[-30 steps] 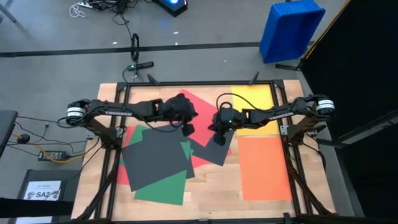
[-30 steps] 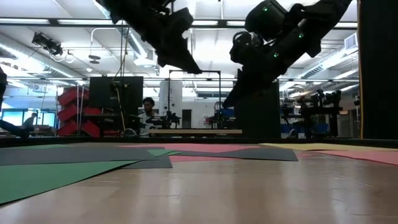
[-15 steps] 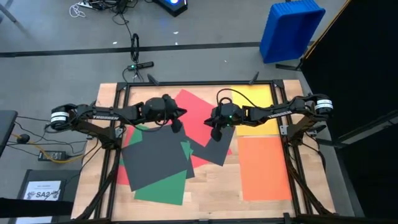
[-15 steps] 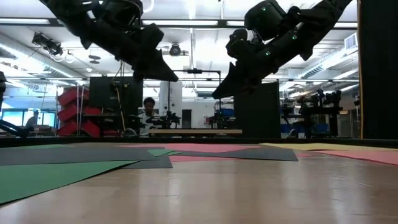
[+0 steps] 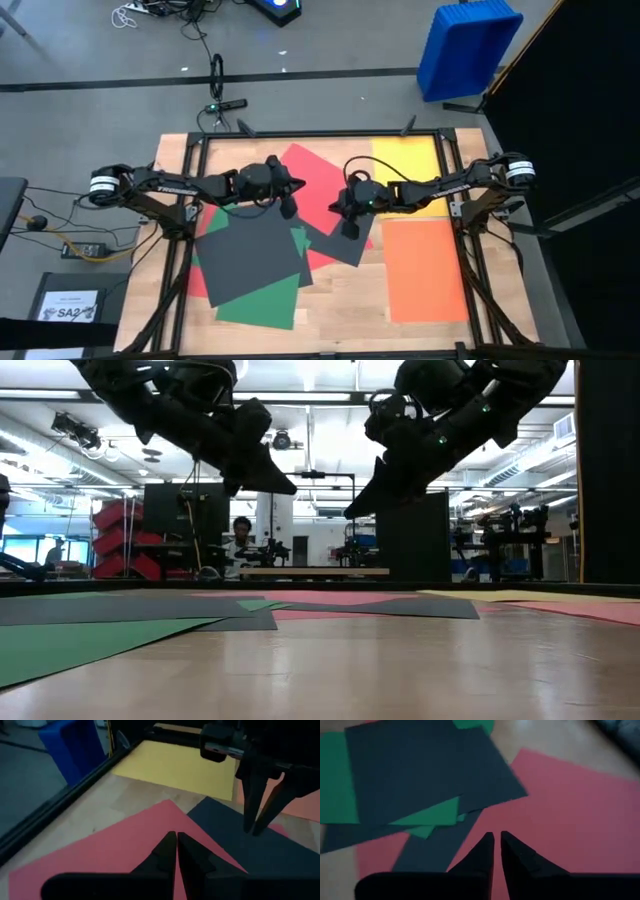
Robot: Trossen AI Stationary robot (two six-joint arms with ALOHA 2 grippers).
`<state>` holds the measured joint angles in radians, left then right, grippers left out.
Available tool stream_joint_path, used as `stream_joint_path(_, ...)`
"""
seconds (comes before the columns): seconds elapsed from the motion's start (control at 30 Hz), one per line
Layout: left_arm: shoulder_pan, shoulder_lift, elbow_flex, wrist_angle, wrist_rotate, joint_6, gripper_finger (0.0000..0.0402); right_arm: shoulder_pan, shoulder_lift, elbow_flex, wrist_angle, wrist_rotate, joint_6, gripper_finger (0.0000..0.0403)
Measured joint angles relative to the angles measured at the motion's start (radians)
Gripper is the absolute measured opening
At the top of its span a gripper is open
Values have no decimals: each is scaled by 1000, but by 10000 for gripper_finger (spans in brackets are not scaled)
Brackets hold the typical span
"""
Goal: Organize paper
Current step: Move the pink colored paper to the top center of the table
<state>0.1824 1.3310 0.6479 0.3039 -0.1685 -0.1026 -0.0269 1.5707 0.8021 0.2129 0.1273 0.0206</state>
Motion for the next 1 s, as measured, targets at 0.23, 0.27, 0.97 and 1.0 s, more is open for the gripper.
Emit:
stream_joint_path(0.23, 7, 60, 1, 130, -17, 49, 0, -23, 0, 0, 52, 27, -3, 3)
stream_joint_path(0.27, 7, 64, 1, 133, -7, 52, 0, -27, 0, 0, 54, 27, -1, 3)
stream_joint_path(0.97, -11, 105, 18, 142, 93, -58, 0, 5, 112, -1, 164, -54, 46, 25)
stream_joint_path(1.0, -13, 105, 18, 152, 89, -83, 0, 3, 110, 0, 155, -25, 36, 30)
